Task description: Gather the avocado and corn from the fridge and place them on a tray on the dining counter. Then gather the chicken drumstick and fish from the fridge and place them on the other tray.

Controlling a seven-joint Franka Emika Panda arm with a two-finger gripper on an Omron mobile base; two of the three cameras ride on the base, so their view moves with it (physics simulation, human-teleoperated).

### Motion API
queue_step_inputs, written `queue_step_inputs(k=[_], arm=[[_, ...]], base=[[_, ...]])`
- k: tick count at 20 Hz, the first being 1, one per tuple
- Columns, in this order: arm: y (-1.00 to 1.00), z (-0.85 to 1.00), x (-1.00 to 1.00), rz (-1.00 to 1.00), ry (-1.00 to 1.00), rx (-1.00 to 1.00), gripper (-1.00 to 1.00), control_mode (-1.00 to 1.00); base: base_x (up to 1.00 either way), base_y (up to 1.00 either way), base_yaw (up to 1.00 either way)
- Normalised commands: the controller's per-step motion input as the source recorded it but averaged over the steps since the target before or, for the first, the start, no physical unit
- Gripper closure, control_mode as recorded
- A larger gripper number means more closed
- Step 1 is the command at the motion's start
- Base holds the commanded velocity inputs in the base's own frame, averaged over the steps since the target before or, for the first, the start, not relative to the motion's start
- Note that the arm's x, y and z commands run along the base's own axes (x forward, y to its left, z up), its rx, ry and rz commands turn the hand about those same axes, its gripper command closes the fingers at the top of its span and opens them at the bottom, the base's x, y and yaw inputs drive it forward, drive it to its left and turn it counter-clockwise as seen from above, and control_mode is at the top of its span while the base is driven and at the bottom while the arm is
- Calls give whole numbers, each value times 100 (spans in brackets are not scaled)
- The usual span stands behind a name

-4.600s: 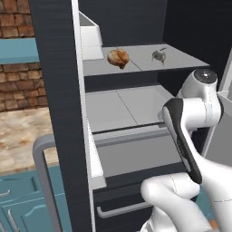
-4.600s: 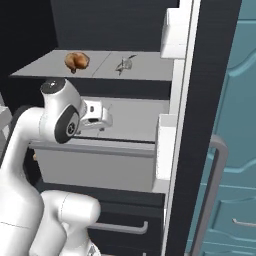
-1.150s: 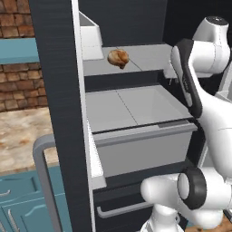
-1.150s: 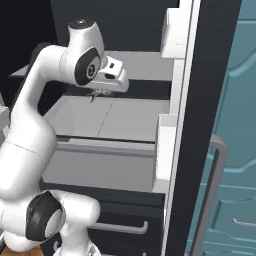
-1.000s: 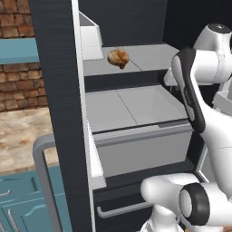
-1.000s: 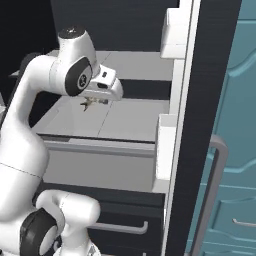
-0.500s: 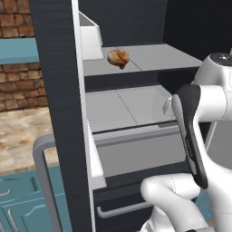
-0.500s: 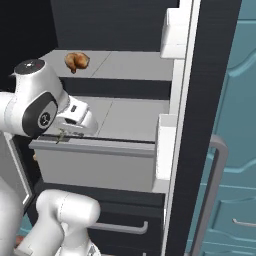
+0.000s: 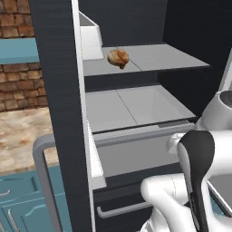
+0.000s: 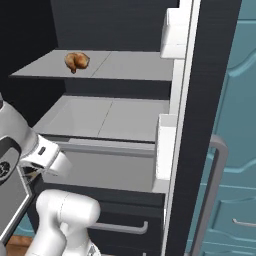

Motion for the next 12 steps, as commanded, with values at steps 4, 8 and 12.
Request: queue_step_inputs(k=[4,8,12], arm=[[9,-12,-20,1,3,-2,100,-100],[-8,15,1,-1,-1,0,100,-100],[-12,55,-11,-1,-9,0,100,-100]], base=[[0,0,0],[0,0,0],[0,0,0]])
